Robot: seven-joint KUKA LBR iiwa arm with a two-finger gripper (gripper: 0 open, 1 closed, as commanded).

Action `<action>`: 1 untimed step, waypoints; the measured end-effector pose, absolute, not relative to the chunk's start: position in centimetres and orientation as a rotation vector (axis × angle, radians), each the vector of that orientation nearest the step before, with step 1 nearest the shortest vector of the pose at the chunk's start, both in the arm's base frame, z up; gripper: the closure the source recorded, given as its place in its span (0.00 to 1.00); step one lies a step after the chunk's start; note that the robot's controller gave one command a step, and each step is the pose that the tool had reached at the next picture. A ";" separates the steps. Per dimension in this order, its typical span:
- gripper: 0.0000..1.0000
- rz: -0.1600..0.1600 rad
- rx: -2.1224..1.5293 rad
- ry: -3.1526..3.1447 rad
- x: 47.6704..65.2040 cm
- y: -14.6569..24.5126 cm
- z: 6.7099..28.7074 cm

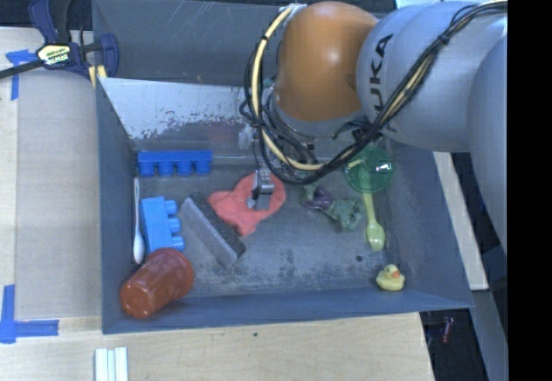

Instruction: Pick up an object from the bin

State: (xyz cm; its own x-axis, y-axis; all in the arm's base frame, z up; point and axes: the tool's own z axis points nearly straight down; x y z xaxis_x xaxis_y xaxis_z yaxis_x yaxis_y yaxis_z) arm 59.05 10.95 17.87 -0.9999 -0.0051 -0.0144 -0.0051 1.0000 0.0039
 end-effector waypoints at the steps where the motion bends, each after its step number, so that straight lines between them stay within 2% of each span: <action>1: 0.00 0.007 -0.166 3.121 59.4 8.4 16.3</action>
Offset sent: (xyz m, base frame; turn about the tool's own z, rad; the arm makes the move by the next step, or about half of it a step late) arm -0.0046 -0.0650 -0.0249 0.0292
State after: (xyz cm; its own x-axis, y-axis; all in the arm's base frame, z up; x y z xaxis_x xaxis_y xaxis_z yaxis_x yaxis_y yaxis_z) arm 59.43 8.37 16.35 -0.9942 -0.1062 -0.0167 -0.1063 0.9943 0.0034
